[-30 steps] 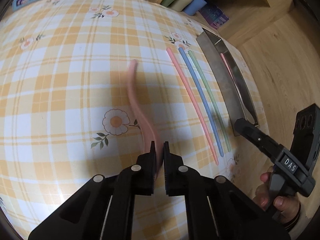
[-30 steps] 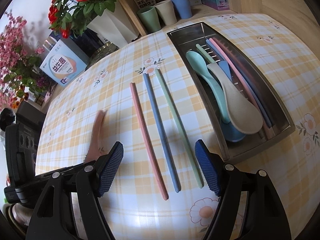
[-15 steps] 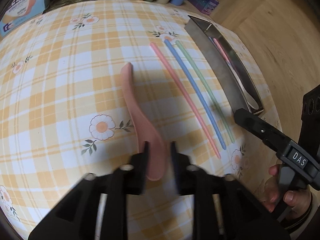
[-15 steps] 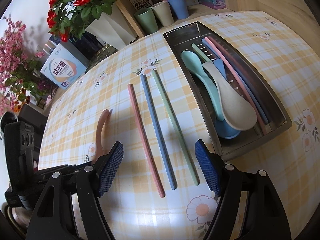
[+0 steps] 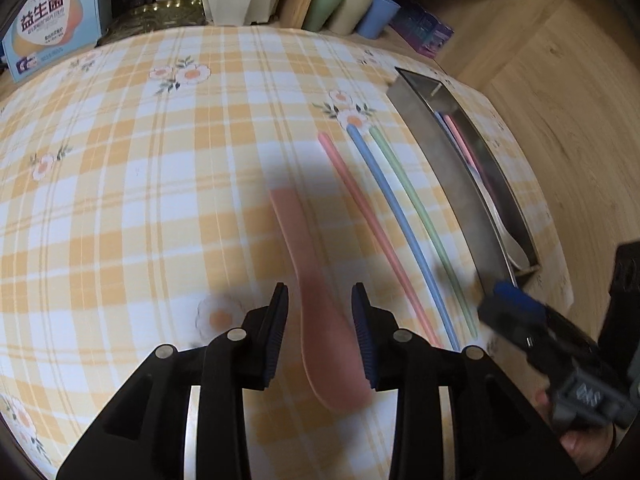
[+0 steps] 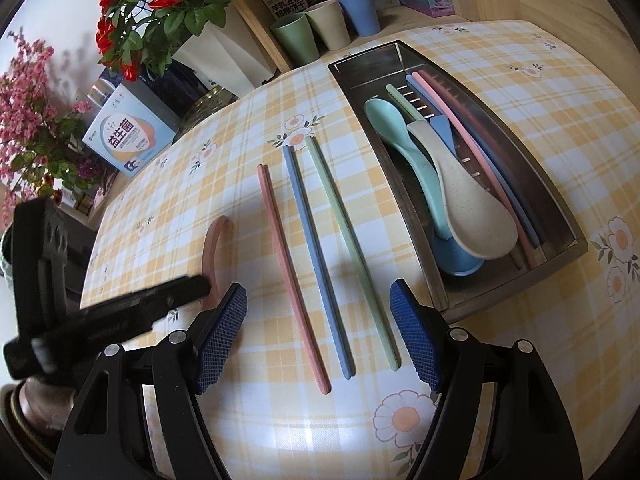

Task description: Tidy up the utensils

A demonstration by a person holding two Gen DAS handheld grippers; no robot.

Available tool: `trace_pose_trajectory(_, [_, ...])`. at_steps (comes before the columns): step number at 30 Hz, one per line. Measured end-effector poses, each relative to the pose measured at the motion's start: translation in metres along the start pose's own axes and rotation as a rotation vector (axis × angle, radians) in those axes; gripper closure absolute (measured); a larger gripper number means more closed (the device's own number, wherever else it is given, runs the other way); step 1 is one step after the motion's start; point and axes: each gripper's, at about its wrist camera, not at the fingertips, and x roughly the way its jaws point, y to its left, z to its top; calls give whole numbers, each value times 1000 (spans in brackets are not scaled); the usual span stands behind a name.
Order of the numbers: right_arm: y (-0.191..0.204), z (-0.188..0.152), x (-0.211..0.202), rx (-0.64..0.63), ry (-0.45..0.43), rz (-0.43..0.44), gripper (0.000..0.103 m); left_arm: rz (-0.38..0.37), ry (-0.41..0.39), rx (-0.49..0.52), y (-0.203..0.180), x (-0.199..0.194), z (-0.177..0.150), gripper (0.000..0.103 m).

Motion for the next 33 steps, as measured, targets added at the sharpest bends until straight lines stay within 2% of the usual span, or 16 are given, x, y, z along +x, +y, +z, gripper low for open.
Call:
trace_pose_trajectory(6, [0, 1, 1, -9, 4, -3, 31, 22, 0, -32, 4, 17, 12, 73])
trace_pose_trajectory(8, [1, 2, 0, -13, 4, -3, 31, 23, 4, -33, 4, 20, 11, 84])
trace_pose_trajectory(11, [2, 2, 1, -22, 7, -8, 31, 11, -8, -36, 7, 21, 9, 90])
trace_pose_trajectory(17, [6, 3, 5, -60, 6, -16, 32, -9, -50, -49, 15, 8, -2, 90])
trace_pose_trajectory(18, [9, 3, 6, -80, 6, -15, 34, -11, -60, -56, 17, 5, -5, 90])
trace_pose_trajectory(20, [13, 4, 10, -111, 12, -14, 50, -16, -74, -68, 19, -1, -8, 90])
trace_pose_trajectory(25, [29, 9, 26, -223, 29, 11, 73, -10, -123, -84, 26, -21, -16, 90])
trace_pose_trajectory(28, [38, 14, 40, -268, 46, 18, 77, -10, -144, -93, 31, -29, -19, 90])
trace_pose_trajectory(33, [50, 22, 61, -308, 57, -14, 78, -14, -152, -107, 35, -33, -21, 90])
